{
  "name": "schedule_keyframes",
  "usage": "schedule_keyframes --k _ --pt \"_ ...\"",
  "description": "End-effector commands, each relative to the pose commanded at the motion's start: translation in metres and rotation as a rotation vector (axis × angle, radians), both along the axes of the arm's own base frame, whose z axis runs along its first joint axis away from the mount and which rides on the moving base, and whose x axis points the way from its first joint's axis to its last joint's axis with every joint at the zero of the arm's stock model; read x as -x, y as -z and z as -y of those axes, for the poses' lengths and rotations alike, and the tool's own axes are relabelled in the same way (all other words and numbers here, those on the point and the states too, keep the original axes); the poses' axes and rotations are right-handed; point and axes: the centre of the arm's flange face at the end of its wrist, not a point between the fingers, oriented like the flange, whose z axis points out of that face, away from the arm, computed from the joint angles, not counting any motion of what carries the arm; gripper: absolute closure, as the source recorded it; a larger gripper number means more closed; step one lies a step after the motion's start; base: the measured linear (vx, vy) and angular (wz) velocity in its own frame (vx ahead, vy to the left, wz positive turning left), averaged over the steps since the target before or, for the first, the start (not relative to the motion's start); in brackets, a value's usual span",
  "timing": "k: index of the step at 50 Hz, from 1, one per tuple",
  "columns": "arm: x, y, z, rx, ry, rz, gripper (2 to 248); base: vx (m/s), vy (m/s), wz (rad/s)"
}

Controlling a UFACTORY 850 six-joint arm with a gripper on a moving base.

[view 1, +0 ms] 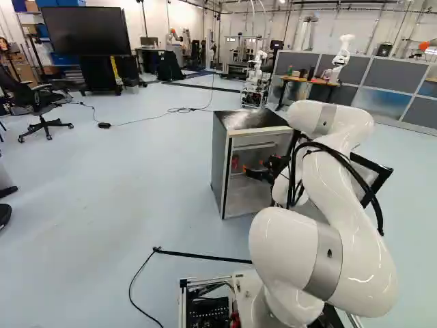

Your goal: Grab a drink from the fridge

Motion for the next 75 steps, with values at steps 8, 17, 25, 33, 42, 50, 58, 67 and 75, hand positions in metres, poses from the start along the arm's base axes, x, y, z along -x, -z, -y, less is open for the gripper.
schedule_keyframes --k 8,17,25,33,42,50,58,67,75 --pt "-0.012 0.011 0.002 0.009 -0.010 0.014 3 0.000 0.000 0.000" --pt "-0.027 0.017 0.003 0.022 -0.021 0.035 3 0.000 0.000 0.000" --pt "-0.040 0.020 0.005 0.035 -0.030 0.055 3 0.000 0.000 0.000" --pt "-0.053 0.023 0.006 0.048 -0.040 0.076 3 0.000 0.000 0.000" --pt "-0.068 0.026 0.008 0.062 -0.050 0.100 3 0.000 0.000 0.000" --pt "-0.080 0.029 0.008 0.075 -0.059 0.117 3 0.000 0.000 0.000" --pt "-0.091 0.033 0.007 0.089 -0.070 0.129 3 0.000 0.000 0.000" --pt "-0.104 0.037 0.006 0.105 -0.077 0.138 3 0.000 0.000 0.000" --pt "-0.114 0.040 0.006 0.120 -0.076 0.142 3 0.000 0.000 0.000"
